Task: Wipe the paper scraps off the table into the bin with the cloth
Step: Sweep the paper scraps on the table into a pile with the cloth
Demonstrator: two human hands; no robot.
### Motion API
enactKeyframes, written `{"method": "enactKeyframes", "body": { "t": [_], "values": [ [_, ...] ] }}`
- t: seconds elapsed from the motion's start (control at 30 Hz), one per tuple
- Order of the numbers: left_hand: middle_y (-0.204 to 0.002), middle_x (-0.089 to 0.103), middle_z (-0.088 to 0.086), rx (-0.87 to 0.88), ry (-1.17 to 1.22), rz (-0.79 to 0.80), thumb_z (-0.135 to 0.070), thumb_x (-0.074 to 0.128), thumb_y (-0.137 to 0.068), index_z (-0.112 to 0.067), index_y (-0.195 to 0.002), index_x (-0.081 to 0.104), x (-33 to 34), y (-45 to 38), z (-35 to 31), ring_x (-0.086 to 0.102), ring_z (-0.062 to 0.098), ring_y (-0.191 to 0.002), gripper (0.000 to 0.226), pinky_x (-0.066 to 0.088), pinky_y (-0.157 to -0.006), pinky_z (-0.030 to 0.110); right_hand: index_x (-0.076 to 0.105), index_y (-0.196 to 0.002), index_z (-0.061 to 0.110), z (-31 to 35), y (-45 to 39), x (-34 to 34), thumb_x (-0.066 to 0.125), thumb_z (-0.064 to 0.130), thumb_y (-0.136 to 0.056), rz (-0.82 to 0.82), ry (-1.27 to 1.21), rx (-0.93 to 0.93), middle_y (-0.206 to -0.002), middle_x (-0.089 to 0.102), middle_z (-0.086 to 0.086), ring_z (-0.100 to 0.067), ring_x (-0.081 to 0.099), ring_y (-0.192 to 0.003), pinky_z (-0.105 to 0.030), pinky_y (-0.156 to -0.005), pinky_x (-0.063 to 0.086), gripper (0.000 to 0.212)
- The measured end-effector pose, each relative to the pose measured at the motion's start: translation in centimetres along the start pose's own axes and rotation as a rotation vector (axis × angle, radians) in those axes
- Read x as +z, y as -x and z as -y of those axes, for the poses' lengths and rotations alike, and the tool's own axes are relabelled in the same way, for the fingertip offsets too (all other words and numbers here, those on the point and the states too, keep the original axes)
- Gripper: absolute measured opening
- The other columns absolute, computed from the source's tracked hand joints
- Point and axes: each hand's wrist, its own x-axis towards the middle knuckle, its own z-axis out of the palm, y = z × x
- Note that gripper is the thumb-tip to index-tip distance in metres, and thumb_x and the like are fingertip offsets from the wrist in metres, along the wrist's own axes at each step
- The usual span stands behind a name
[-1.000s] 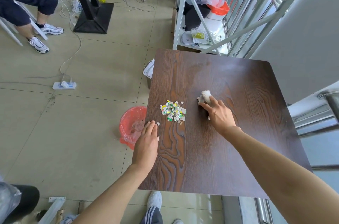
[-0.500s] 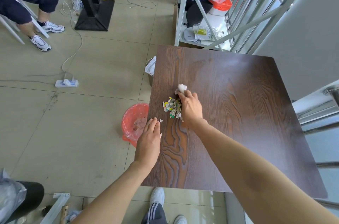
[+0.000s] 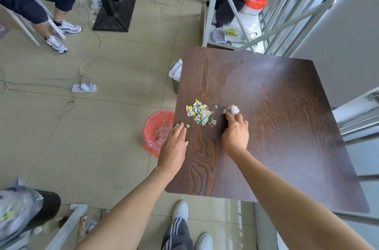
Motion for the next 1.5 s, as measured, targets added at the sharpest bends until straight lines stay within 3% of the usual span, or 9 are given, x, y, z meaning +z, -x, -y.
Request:
{"method": "enactKeyframes", "body": {
  "t": [0.17, 0.43, 0.53, 0.7, 0.87, 1.0, 1.13, 1.33, 1.5],
  "values": [
    [-0.143, 0.046, 0.011, -0.012, 0.0, -0.023, -0.013, 0.057, -0.091, -0.001, -0.131, 0.05, -0.4, 1.3, 0.2, 0.039, 0.025, -0.135, 0.042, 0.024, -0.112, 0.029, 0.049, -0.132, 0.021, 4.2, -1.6, 1.7, 0.056, -0.003, -0.08, 0.007, -0.077, 0.068, -0.124, 0.05, -0.008, -0.032, 0.047, -0.102, -0.036, -0.078, 0.046, 0.057],
    [-0.144, 0.046, 0.008, -0.046, 0.018, -0.065, -0.015, 0.055, -0.092, -0.003, -0.132, 0.049, -0.2, 1.7, -0.2, 0.037, 0.024, -0.137, 0.042, 0.027, -0.112, 0.029, 0.049, -0.133, 0.023, 8.5, -3.5, 2.5, 0.046, -0.005, -0.079, 0.088, -0.164, -0.097, -0.127, 0.049, -0.009, -0.034, 0.046, -0.105, -0.036, -0.08, 0.044, 0.061],
    [-0.147, 0.041, 0.006, -0.03, 0.039, -0.062, -0.016, 0.052, -0.094, -0.006, -0.136, 0.045, -0.3, 1.8, 0.1, 0.032, 0.021, -0.139, 0.044, 0.021, -0.113, 0.025, 0.049, -0.134, 0.022, 8.5, -3.6, 1.7, 0.045, -0.008, -0.078, 0.109, -0.251, -0.152, -0.126, 0.05, -0.011, -0.034, 0.049, -0.106, -0.038, -0.077, 0.046, 0.063],
    [-0.15, 0.036, 0.002, -0.017, 0.115, -0.05, -0.016, 0.05, -0.095, -0.008, -0.138, 0.043, -0.4, 1.9, 0.6, 0.027, 0.017, -0.141, 0.045, 0.01, -0.111, 0.018, 0.046, -0.135, 0.022, 6.0, -0.5, 0.6, 0.052, -0.003, -0.078, -0.026, -0.307, 0.065, -0.121, 0.047, -0.013, -0.036, 0.056, -0.096, -0.038, -0.077, 0.049, 0.062],
    [-0.135, 0.047, 0.001, -0.035, 0.157, -0.066, -0.014, 0.056, -0.091, -0.006, -0.13, 0.051, -0.5, 2.6, 0.9, 0.038, 0.016, -0.132, 0.041, 0.02, -0.108, 0.016, 0.042, -0.136, 0.012, 8.3, 4.0, 1.8, 0.055, -0.001, -0.079, 0.01, -0.449, 0.26, -0.124, 0.04, -0.016, -0.038, 0.06, -0.091, -0.036, -0.08, 0.049, 0.059],
    [-0.13, 0.049, 0.002, -0.043, 0.243, -0.075, -0.007, 0.058, -0.086, -0.007, -0.125, 0.053, -0.5, 2.7, 1.1, 0.038, 0.016, -0.13, 0.04, 0.029, -0.107, 0.021, 0.044, -0.132, 0.009, 11.7, 3.6, 2.2, 0.058, -0.001, -0.081, 0.032, -0.556, 0.32, -0.124, 0.038, -0.017, -0.038, 0.06, -0.093, -0.035, -0.081, 0.047, 0.055],
    [-0.127, 0.051, 0.007, -0.049, 0.262, -0.065, -0.004, 0.058, -0.085, -0.006, -0.126, 0.05, -0.5, 2.5, 1.2, 0.05, 0.02, -0.119, 0.041, 0.044, -0.094, 0.027, 0.04, -0.137, 0.008, 13.7, 2.0, 3.1, 0.06, -0.001, -0.081, 0.015, -0.595, 0.402, -0.126, 0.037, -0.016, -0.039, 0.06, -0.095, -0.037, -0.083, 0.048, 0.059],
    [-0.129, 0.051, 0.004, -0.03, 0.2, -0.043, -0.008, 0.055, -0.086, -0.009, -0.127, 0.05, 0.2, 2.4, 2.0, 0.049, 0.017, -0.12, 0.042, 0.048, -0.092, 0.028, 0.044, -0.131, 0.008, 14.7, 1.0, 3.9, 0.058, -0.002, -0.082, -0.017, -0.606, 0.417, -0.124, 0.038, -0.014, -0.037, 0.06, -0.089, -0.036, -0.078, 0.048, 0.052],
    [-0.13, 0.052, 0.006, -0.007, 0.232, -0.05, -0.005, 0.055, -0.086, -0.008, -0.13, 0.05, 0.4, 1.9, 2.1, 0.052, 0.016, -0.117, 0.044, 0.049, -0.091, 0.026, 0.036, -0.14, 0.01, 15.6, -0.4, 4.3, 0.068, 0.002, -0.078, -0.008, -0.638, 0.421, -0.131, 0.034, -0.012, -0.036, 0.059, -0.094, -0.033, -0.08, 0.046, 0.07]
  ]
}}
